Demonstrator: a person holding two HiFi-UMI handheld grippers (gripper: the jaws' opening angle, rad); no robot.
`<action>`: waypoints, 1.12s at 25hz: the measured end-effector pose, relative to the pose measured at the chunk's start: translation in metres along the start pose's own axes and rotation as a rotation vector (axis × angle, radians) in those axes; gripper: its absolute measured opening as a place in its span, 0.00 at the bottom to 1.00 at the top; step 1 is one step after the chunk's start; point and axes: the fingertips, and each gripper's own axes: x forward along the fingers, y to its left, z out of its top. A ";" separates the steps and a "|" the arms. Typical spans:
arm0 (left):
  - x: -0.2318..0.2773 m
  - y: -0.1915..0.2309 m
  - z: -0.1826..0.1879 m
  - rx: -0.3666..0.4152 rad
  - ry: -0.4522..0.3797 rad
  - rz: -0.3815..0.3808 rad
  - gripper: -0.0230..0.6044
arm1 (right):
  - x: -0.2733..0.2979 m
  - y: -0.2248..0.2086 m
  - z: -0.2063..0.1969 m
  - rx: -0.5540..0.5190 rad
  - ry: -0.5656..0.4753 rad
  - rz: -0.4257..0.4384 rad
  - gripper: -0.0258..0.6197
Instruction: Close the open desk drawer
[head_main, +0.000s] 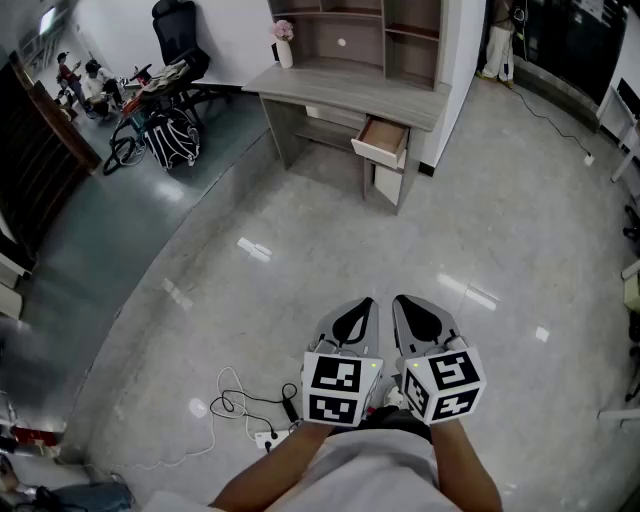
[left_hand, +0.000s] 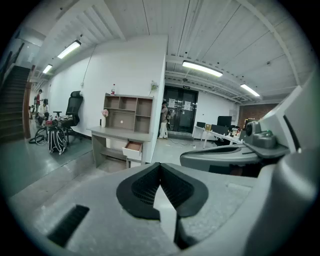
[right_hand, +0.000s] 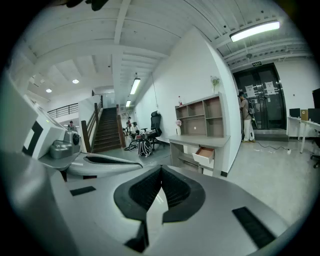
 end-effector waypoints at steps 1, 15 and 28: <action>-0.001 0.001 0.000 0.000 -0.001 -0.001 0.04 | 0.000 0.002 -0.001 0.001 0.002 0.000 0.04; 0.000 0.026 -0.001 -0.008 -0.005 0.010 0.04 | 0.021 0.010 -0.001 0.006 -0.004 -0.007 0.04; 0.051 0.075 0.019 -0.010 -0.006 0.039 0.04 | 0.090 -0.008 0.017 0.000 -0.009 0.024 0.04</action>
